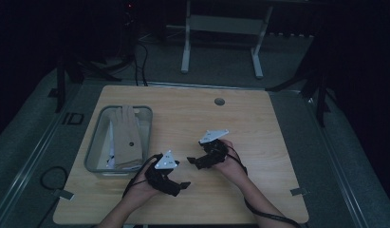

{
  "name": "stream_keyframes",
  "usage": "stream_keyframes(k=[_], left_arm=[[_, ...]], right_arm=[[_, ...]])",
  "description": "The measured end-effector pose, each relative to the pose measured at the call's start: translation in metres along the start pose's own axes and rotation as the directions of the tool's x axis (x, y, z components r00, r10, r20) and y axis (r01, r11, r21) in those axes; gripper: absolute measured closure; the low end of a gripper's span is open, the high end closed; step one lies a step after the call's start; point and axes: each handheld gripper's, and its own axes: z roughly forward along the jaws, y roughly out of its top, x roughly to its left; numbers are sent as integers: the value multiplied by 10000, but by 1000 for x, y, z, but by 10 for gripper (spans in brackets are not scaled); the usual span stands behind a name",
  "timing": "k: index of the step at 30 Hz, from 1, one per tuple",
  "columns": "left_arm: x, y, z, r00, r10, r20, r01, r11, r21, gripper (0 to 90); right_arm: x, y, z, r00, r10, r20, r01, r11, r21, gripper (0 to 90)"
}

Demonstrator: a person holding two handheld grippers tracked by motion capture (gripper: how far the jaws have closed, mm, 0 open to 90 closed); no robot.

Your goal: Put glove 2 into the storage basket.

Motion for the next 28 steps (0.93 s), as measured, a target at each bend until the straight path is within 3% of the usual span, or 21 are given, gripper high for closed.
stream_keyframes(k=[6,13,28], left_arm=[[-5,-3,14,9988,346,348,-347,9994,9,145],[-9,-5,27,9963,311,806,-323,9994,136,145],[-9,-8,33,9962,283,821,-292,9995,93,145]], right_arm=[[-1,-19,-10,9999,-112,8,112,9999,-17,145],[-2,-37,-19,9999,-101,76,101,9999,2,144],[-5,-53,-22,10000,-7,-2,7,9999,137,149]])
